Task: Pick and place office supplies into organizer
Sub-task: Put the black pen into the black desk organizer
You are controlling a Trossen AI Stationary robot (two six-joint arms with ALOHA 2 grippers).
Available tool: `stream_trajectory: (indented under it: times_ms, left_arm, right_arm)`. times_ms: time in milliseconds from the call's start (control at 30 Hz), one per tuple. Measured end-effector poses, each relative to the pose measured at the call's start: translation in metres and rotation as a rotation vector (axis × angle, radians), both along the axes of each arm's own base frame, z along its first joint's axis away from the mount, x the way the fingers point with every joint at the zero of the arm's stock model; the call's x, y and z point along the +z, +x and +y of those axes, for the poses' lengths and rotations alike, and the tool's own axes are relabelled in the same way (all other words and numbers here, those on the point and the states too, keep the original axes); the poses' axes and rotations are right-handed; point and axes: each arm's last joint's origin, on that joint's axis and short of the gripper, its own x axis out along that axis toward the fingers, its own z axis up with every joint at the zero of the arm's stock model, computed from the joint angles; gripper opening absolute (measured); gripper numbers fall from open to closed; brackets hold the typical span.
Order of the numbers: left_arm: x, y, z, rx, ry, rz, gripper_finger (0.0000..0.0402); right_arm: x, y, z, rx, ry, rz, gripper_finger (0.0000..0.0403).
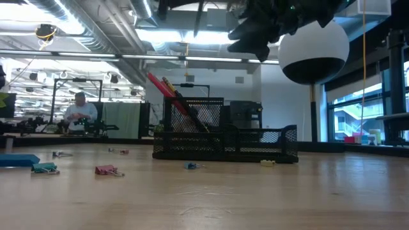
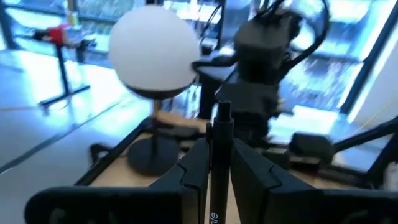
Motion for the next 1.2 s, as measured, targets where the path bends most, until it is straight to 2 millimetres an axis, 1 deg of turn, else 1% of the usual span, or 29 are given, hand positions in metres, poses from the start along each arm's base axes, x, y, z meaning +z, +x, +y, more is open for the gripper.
stream_trajectory:
  times_ms: [133, 300, 400, 467, 600, 733, 867, 1000, 1100, 1200]
  left_arm:
    - [-0.028, 0.0, -0.008, -0.036, -0.035, -0.11, 0.0048]
    - [-0.059, -0.012, -0.019, -0.073, -0.072, -0.271, 0.0049]
    - [-0.079, -0.017, -0.026, -0.041, -0.084, -0.291, 0.0049]
    - [-0.089, -0.018, -0.03, -0.023, -0.086, -0.298, 0.0049]
    - [-0.106, -0.013, -0.034, -0.008, -0.09, -0.296, 0.0049]
    - [-0.117, -0.005, -0.034, -0.008, -0.094, -0.294, 0.0049]
    - [-0.126, 0.0, -0.034, -0.009, -0.106, -0.291, 0.0049]
    - [-0.124, 0.001, -0.034, -0.011, -0.102, -0.331, 0.0049]
    - [-0.122, 0.0, -0.034, -0.01, -0.073, -0.349, 0.0049]
    - [-0.119, 0.0, -0.034, -0.024, -0.057, -0.378, 0.0049]
  right_arm:
    - [-0.004, -0.003, 0.001, 0.0, 0.007, 0.055, 0.0178]
    - [-0.002, -0.01, 0.002, 0.001, 0.01, 0.084, 0.0178]
    - [0.001, -0.011, 0.001, 0.0, 0.007, 0.071, 0.0178]
    - [0.002, -0.011, 0.001, -0.001, 0.004, 0.052, 0.0178]
    - [0.009, -0.008, 0.0, -0.004, -0.004, -0.018, 0.0178]
    - [0.014, -0.005, 0.0, -0.005, -0.01, -0.082, 0.0178]
    - [0.019, -0.004, 0.0, -0.022, 0.03, -0.127, 0.0178]
    - [0.02, -0.003, 0.004, -0.025, 0.076, -0.134, 0.0178]
    - [0.019, -0.002, 0.011, -0.001, 0.089, -0.128, 0.0178]
    - [0.022, -0.001, 0.015, 0.012, 0.103, -0.159, 0.0178]
